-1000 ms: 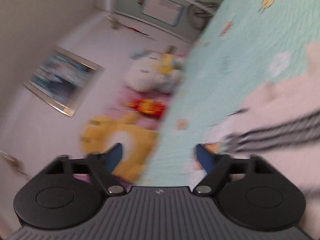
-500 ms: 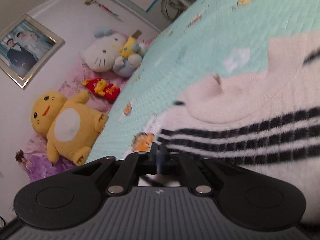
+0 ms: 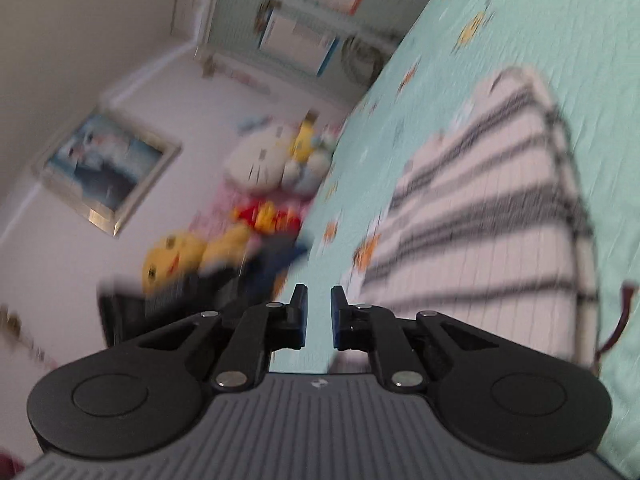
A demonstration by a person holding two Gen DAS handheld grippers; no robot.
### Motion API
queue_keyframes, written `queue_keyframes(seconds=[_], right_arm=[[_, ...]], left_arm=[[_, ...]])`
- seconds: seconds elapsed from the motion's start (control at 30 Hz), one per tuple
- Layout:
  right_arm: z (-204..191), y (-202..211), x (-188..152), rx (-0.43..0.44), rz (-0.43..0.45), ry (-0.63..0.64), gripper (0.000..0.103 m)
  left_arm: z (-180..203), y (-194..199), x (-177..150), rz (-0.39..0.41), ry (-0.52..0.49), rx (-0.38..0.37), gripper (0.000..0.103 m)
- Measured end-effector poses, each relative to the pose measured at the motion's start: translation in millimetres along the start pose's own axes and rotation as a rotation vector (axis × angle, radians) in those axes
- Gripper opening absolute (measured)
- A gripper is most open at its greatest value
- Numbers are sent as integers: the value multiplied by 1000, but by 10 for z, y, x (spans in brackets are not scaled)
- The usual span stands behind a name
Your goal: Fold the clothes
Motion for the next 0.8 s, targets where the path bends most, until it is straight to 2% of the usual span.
queue_keyframes(seconds=[0.07,0.13,0.27,0.43,0.57,0.63,0.7,0.8], right_arm=[[283,-135,-118,-115,-75,11,0],[338,-154,-132,-114,-73,23,0],[404,-172,-145,-93,-54,46,0],[485,-194,-162,-65,-30,76,0],[425,-179,-129,-109,-31,121,0],[353,-123,-134,-109,-30,130,0],[228,13,-91,-108,-11,114,0],[35,187,-6,-100,23,94,9]], left_arm=[[-71,-317,-143,-123,-14,13,2],[-264,-598,-354,-197,-3,59,5],[-402,-644,-380,-179,45,4,6],[-407,-599,-439,-155,36,27,7],[-334,-600,-397,-144,-2,87,7],[-297,-532,-333,-123,38,94,6],[-188,-276,-272,-81,64,98,5],[-36,163,-283,-3,50,71,10]])
Point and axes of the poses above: each gripper's, at about its wrist camera, not at the fingertips, and y roughly against the way its jaws point, z to its right, x to its top, the point moved 10 cm from there along -y, roughly the way its jaws point, and after that the axes turned 8 degrees about -z, right-handed, at the moved point
